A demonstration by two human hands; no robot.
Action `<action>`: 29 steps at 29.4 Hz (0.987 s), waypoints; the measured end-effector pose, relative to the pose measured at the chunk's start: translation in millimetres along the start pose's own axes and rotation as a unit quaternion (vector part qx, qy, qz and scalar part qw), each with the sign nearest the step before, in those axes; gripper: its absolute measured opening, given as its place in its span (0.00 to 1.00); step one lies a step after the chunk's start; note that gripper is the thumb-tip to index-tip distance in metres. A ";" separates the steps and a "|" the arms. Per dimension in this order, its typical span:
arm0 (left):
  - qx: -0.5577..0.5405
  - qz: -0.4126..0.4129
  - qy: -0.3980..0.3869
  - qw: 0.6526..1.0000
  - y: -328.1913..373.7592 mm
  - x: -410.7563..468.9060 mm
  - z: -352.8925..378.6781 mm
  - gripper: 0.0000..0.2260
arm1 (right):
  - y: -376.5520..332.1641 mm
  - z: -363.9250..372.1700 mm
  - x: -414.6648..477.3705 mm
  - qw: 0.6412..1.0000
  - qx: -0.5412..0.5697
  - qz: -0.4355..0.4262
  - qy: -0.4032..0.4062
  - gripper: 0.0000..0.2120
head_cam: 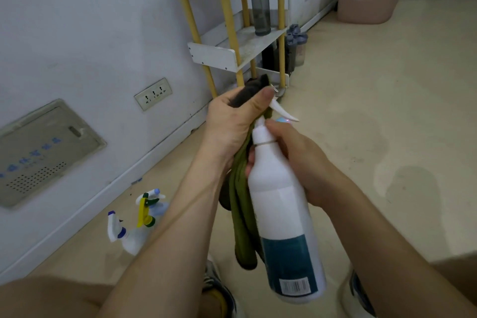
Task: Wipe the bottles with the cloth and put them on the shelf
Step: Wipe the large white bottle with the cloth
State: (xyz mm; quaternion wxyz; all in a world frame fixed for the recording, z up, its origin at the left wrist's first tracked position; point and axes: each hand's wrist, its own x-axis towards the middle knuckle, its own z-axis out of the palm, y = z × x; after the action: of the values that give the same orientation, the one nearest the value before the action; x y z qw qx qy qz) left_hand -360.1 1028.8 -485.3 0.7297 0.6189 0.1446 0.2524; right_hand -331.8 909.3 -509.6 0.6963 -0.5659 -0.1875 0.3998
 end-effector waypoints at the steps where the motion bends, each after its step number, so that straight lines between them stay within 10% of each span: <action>1: -0.038 -0.021 -0.027 0.999 -2.6 0.3 -4.6 0.16 | -0.8 -1.4 -1.1 0.999 0.049 0.000 -0.005 0.18; 5: -0.048 -0.027 -0.071 0.996 -8.7 -6.9 -19.7 0.17 | 0.1 -6.6 -0.9 0.990 0.136 0.008 -0.035 0.22; 12: 0.064 0.036 0.088 0.993 -4.3 -16.4 -5.0 0.07 | 5.1 -8.3 6.3 0.996 -0.089 0.018 0.007 0.23; 16: 0.404 0.323 0.084 0.851 -2.8 -19.3 -24.9 0.10 | 10.3 -5.3 9.8 0.961 -0.274 0.015 -0.020 0.40; 20: 0.552 0.217 -0.144 0.792 8.9 -13.0 -34.9 0.18 | -3.8 -7.8 4.7 0.839 -0.543 -0.035 0.001 0.27; 24: 0.256 0.021 0.016 0.966 -11.9 -6.4 -21.8 0.19 | 6.3 7.0 2.7 0.820 -0.564 -0.068 0.071 0.22; 26: 0.092 -0.047 0.115 0.988 -15.9 -5.6 -11.3 0.18 | 11.9 5.1 4.1 0.869 -0.485 -0.064 0.070 0.16; 29: 0.021 -0.057 0.194 0.979 -6.0 -3.6 -10.1 0.15 | 15.3 -19.1 -1.2 0.969 -0.191 0.067 -0.139 0.15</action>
State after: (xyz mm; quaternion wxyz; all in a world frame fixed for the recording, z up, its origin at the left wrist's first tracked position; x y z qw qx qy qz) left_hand -367.2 1034.6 -493.5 0.6876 0.5643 0.3240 0.3222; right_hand -324.1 896.7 -529.2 0.5140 -0.6387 -0.3165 0.4772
